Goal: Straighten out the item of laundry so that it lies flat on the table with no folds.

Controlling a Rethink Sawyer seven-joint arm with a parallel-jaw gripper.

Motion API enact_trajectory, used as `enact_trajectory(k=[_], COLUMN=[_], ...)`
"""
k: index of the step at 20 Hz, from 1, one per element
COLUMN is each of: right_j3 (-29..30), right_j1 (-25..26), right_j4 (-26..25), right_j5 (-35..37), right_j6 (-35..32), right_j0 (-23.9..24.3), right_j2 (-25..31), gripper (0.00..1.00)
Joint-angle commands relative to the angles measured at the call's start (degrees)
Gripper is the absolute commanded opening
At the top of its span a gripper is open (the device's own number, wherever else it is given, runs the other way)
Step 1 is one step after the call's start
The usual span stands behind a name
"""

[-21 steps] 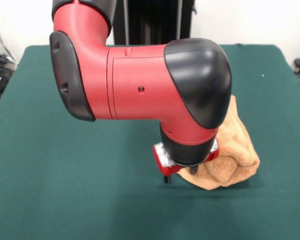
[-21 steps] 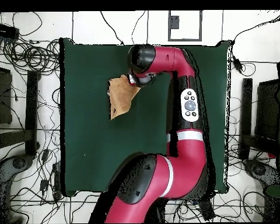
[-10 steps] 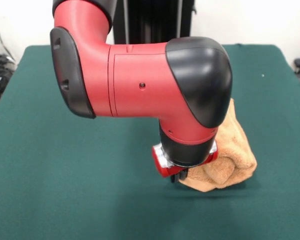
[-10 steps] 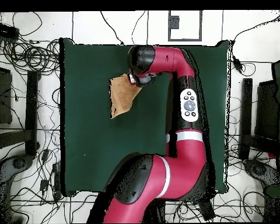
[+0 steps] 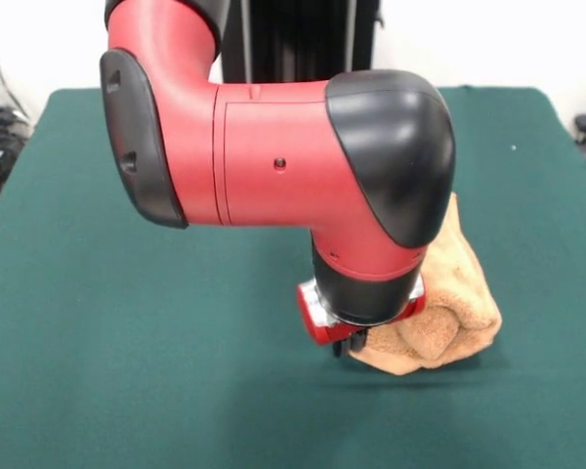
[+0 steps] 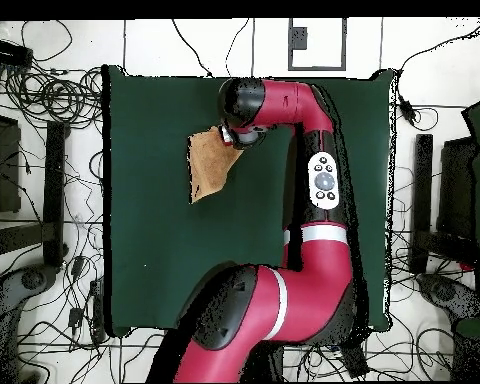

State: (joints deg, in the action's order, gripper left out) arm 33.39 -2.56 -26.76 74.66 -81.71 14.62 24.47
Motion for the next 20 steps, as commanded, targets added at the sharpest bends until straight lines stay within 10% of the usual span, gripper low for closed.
enact_trajectory(k=[1,20], right_j3=[13.3,7.1], right_j1=[0.1,-8.3], right_j4=[0.7,2.6], right_j5=[-7.7,8.2], right_j6=[-6.1,3.7], right_j0=[-0.8,3.6], right_j2=[-2.2,-3.1], gripper=[0.00,0.00])
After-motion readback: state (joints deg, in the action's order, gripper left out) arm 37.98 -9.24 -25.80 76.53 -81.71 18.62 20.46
